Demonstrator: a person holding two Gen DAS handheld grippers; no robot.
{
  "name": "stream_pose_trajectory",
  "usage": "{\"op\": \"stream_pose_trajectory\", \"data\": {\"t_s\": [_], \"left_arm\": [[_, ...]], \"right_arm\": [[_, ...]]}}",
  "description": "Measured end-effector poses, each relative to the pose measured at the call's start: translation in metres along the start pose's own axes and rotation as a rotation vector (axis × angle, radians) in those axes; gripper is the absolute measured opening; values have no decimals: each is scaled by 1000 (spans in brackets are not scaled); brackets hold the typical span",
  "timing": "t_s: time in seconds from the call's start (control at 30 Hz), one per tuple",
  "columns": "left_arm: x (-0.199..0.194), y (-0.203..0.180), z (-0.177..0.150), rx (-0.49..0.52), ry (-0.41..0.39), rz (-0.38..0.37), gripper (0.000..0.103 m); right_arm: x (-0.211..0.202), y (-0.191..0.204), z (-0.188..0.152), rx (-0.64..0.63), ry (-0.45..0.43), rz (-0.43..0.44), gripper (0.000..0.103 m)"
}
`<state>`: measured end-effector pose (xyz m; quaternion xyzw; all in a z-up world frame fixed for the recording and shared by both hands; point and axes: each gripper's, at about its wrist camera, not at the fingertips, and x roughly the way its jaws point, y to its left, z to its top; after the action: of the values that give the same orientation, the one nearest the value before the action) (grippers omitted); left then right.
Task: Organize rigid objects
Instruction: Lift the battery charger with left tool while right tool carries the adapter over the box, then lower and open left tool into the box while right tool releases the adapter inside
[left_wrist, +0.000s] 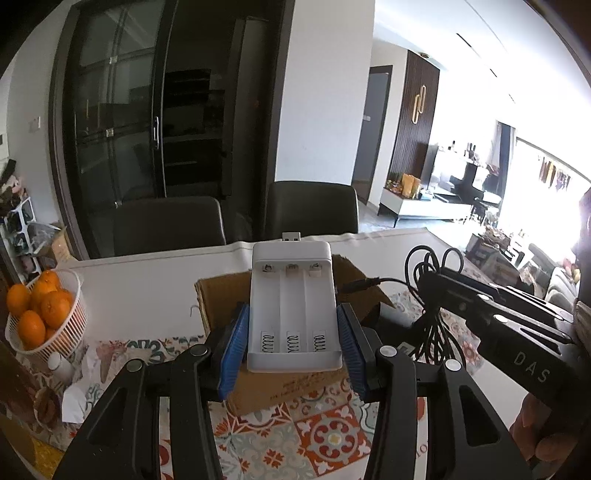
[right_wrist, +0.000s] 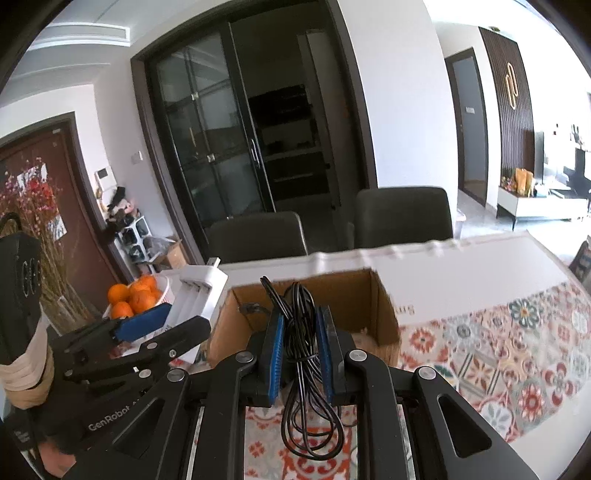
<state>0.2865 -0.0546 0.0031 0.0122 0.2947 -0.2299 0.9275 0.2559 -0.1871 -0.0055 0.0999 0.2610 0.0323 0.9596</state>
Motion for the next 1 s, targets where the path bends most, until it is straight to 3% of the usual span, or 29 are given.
{"op": "stream_pose_trajectory", "data": {"t_s": [0.5, 1.0], "left_arm": [[35, 4, 32, -67, 67, 70, 47], [90, 16, 25, -132, 231, 126, 47]], "right_arm": [[33, -10, 39, -51, -12, 27, 18], [101, -27, 43, -35, 154, 70, 19]]}}
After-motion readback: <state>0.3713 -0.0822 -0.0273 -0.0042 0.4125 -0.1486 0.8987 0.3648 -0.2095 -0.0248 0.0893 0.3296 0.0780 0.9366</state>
